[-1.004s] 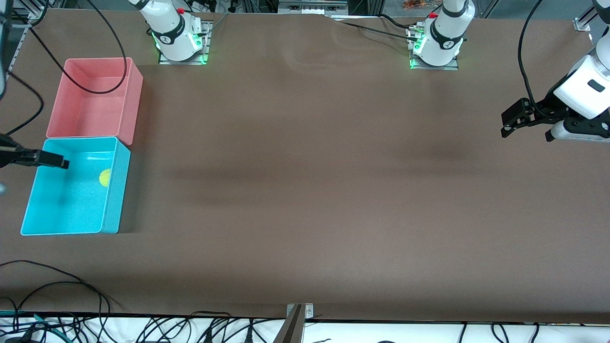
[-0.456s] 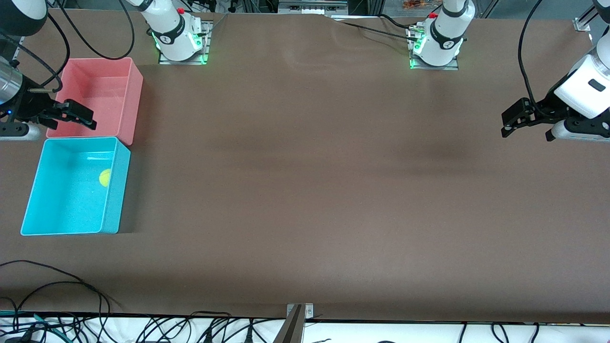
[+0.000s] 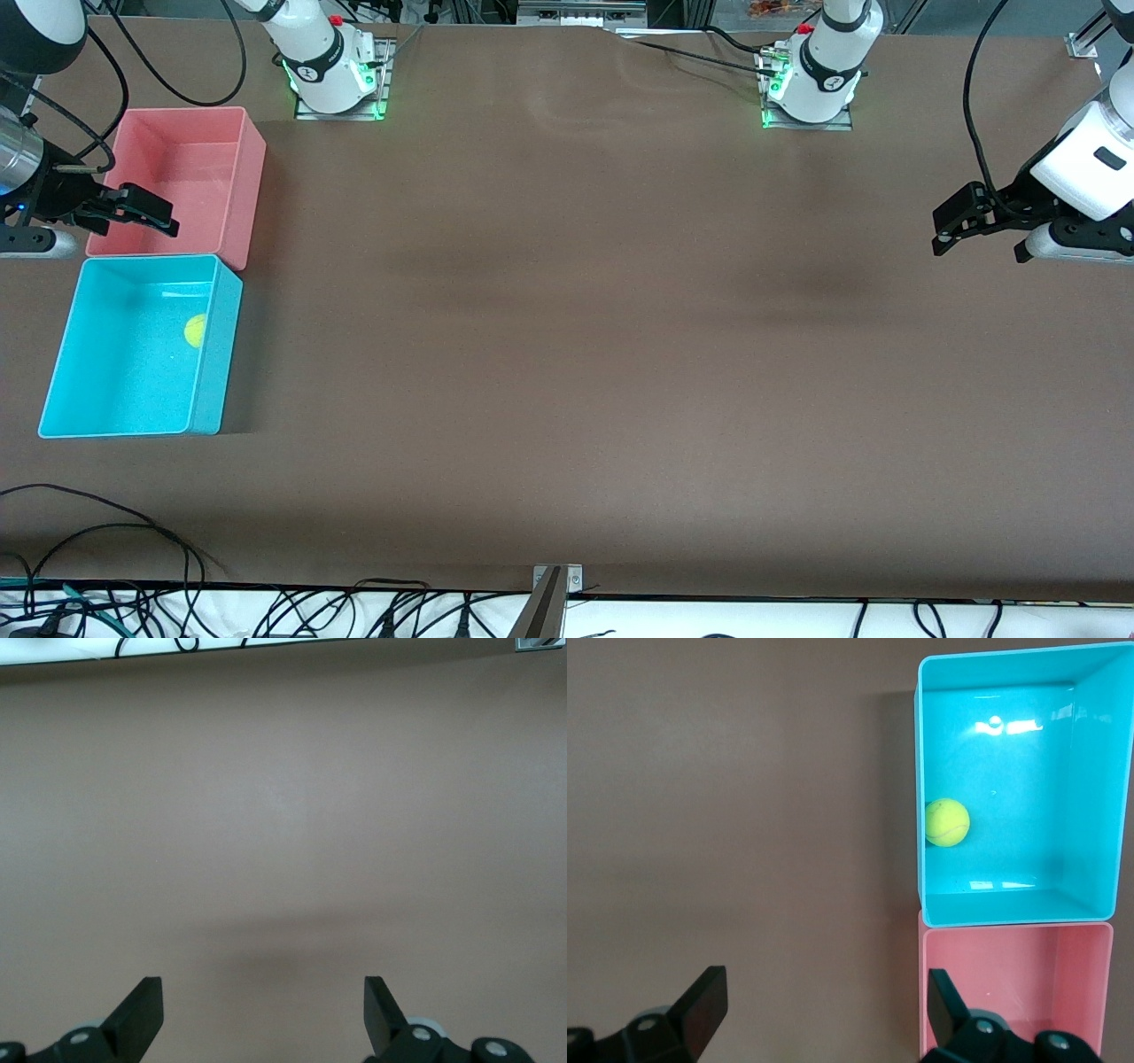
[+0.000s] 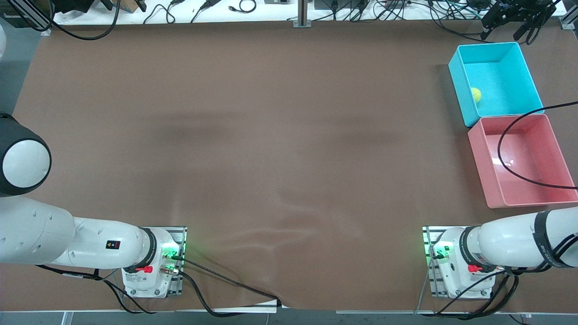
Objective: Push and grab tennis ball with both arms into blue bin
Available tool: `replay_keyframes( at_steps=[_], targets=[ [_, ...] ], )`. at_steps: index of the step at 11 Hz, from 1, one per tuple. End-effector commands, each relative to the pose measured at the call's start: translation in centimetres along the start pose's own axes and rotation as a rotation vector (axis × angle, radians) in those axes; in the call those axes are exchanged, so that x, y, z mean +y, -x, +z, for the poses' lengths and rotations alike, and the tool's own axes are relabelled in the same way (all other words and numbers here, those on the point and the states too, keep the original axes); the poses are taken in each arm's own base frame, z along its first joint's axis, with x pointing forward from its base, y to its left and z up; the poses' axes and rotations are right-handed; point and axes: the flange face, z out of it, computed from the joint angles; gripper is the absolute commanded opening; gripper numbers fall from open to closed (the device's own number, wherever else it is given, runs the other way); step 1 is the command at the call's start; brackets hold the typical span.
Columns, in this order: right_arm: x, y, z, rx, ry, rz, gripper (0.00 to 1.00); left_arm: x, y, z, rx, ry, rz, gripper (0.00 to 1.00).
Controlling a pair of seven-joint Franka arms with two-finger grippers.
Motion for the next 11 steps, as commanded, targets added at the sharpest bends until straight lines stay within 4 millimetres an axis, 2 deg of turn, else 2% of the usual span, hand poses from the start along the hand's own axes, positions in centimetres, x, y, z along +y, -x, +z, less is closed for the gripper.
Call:
replay_keyframes(
  at_steps=[1,4,11],
  targets=[
    [0.3,1.5,-1.5,0.007,0.003,0.001,1.00,0.0,0.1,-0.8,0.002,0.015,-0.008,1.00],
    [-0.3,1.8,-2.2,0.010,0.009,-0.009,1.00,0.0,0.0,-1.0,0.006,0.017,-0.008,1.00],
    [0.0,2.0,-3.2,0.029,0.019,-0.004,1.00,-0.2,0.1,-0.9,0.003,0.017,-0.011,1.00]
  ],
)
